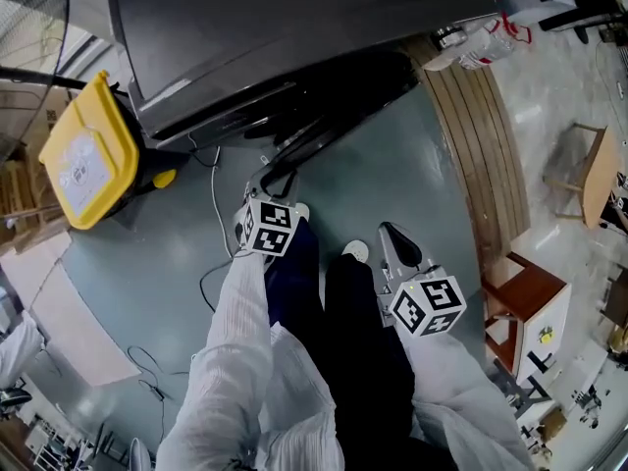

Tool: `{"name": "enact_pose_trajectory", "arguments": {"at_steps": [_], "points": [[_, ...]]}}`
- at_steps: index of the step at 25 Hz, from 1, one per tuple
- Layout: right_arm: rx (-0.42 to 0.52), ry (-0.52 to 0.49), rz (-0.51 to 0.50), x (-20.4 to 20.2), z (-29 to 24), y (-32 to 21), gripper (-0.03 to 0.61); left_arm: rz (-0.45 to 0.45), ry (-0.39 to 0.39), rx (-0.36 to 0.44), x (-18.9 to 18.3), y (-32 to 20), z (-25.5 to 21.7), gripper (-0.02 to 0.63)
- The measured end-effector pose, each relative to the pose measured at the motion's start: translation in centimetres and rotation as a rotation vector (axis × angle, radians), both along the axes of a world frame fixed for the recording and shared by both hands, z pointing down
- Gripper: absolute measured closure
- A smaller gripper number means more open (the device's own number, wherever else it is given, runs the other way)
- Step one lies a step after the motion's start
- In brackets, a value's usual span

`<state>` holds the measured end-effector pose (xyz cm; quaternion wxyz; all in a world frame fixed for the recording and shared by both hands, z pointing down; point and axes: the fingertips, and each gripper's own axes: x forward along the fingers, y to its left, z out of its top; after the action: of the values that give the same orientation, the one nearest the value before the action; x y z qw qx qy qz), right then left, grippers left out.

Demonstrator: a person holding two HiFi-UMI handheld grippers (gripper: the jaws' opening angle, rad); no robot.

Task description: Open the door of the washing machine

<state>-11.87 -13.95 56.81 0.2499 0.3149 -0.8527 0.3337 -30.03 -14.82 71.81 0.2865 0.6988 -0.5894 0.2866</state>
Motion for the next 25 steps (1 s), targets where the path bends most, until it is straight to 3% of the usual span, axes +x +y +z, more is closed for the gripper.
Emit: {"name": "enact_pose_trajectory", "arguments": {"at_steps": [17,25], "points": [[0.024,-0.025,0.028,10.7,0.5,4.2,0.571,-0.113,0.073,-0.009,11.8,5.1,0.6,0.508],[0.024,-0.045,0.100,16.5,1.0,5.0,0.571,-0.129,0.103,-0.027,18.1,6.0,0.8,0.506]]}}
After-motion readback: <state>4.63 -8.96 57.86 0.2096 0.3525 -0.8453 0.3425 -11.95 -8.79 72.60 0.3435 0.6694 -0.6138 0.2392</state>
